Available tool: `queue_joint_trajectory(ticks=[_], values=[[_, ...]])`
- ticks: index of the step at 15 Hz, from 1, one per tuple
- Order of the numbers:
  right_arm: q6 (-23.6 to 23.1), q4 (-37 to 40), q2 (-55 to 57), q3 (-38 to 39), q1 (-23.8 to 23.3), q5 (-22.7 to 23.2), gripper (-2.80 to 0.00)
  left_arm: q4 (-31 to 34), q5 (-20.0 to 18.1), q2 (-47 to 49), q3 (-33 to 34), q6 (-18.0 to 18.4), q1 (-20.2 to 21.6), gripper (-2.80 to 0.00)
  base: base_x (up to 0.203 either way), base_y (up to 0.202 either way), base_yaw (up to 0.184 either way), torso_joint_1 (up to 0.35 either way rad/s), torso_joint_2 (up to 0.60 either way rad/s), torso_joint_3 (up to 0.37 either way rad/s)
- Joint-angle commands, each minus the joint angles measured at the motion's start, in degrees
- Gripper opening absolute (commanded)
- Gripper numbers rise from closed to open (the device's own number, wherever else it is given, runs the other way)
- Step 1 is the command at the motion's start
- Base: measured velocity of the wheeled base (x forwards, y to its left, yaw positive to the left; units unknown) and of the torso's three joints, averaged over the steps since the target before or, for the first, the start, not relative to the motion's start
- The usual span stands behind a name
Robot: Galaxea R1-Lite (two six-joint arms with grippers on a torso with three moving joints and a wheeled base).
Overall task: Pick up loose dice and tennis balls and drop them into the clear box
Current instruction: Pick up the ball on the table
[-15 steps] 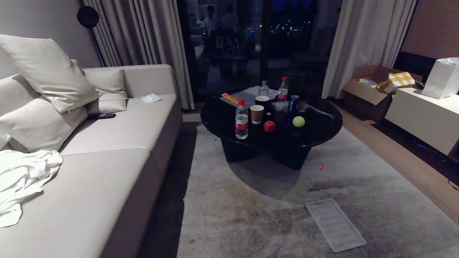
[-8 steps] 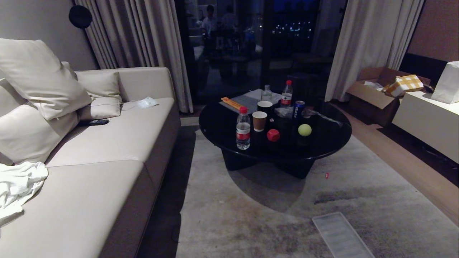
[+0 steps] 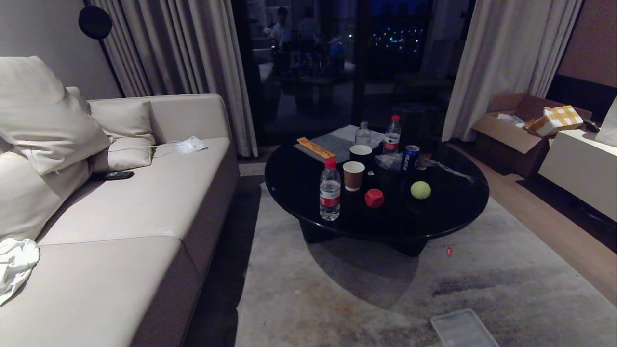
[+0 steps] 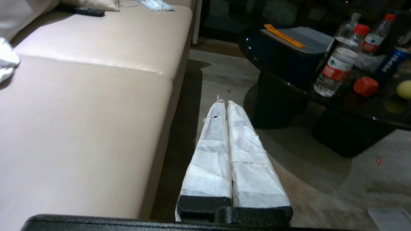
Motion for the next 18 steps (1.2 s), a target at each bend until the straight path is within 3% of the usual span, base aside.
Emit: queue_joint_trajectory(ticks=[1,18], values=[[0.0,0.0,0.1,0.0,0.0,0.0,-2.80,0.0,0.0,0.0,0.0,-0.1,0.0,-2.80,0.184,0.000,-0.001,0.002,0.00,0.007],[0.0,0.0,0.1,0.0,0.0,0.0,-2.80,0.0,0.0,0.1,0.0,-0.1,0.0,-2.80,0.184,0.000,-0.001,0.002,0.00,0.001]])
